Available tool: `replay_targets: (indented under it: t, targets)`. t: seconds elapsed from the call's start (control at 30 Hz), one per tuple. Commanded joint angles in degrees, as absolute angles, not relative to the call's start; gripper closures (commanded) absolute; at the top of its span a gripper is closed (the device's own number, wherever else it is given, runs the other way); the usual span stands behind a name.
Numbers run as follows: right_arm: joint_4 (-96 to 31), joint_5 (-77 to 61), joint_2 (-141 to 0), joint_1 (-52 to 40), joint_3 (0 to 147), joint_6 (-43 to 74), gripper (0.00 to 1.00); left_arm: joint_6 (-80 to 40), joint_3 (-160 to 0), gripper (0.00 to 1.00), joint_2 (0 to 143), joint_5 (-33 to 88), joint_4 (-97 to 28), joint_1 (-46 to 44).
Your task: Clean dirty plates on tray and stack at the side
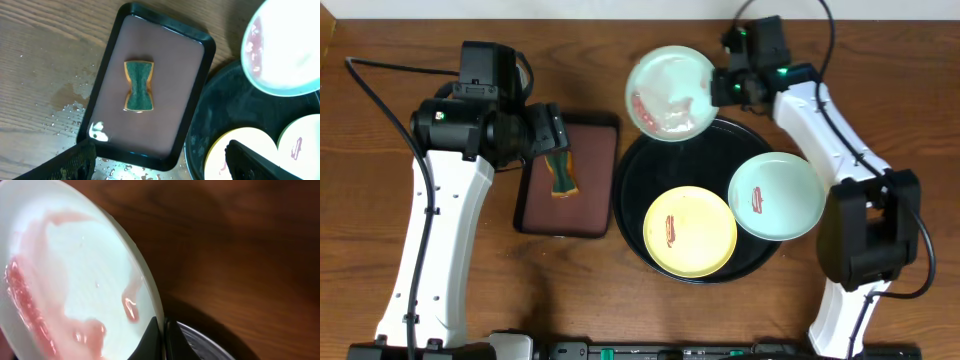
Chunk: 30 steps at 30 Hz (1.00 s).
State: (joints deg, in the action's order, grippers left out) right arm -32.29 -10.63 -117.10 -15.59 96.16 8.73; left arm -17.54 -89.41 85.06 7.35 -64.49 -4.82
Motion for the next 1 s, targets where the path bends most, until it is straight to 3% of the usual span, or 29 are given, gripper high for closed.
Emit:
replay_targets:
  t: [0.0,0.1,0.3,0.5,0.97]
  targets:
    - [-32.38,-10.55,-115.31,-20.64,98.78,8.56,0.99,-16.95,-90.13,0.16,84.97,7.42,-64.69,-4.67]
    - [-32.27,-9.91,-115.31,-24.21,99.04,8.54,0.99,-16.95,-90.13,0.16,84.97,7.44,-64.69,-4.67]
    - [-30.46,4.67,-115.28,-32.18,99.11,3.97,0.99,-16.95,-90.13,0.16,84.97,7.42,-64.71,-4.67]
    - [-29.54,7.18,-114.96,-36.6,100.42,-0.89,0.99,-16.95,-90.13,0.16,84.97,7.44,-64.71,-4.67]
    - [-21.89,28.1,-112.07,-45.06,100.62,-10.83,0.99,-16.95,-90.13,0.16,84.97,7.42,-64.69,-4.67]
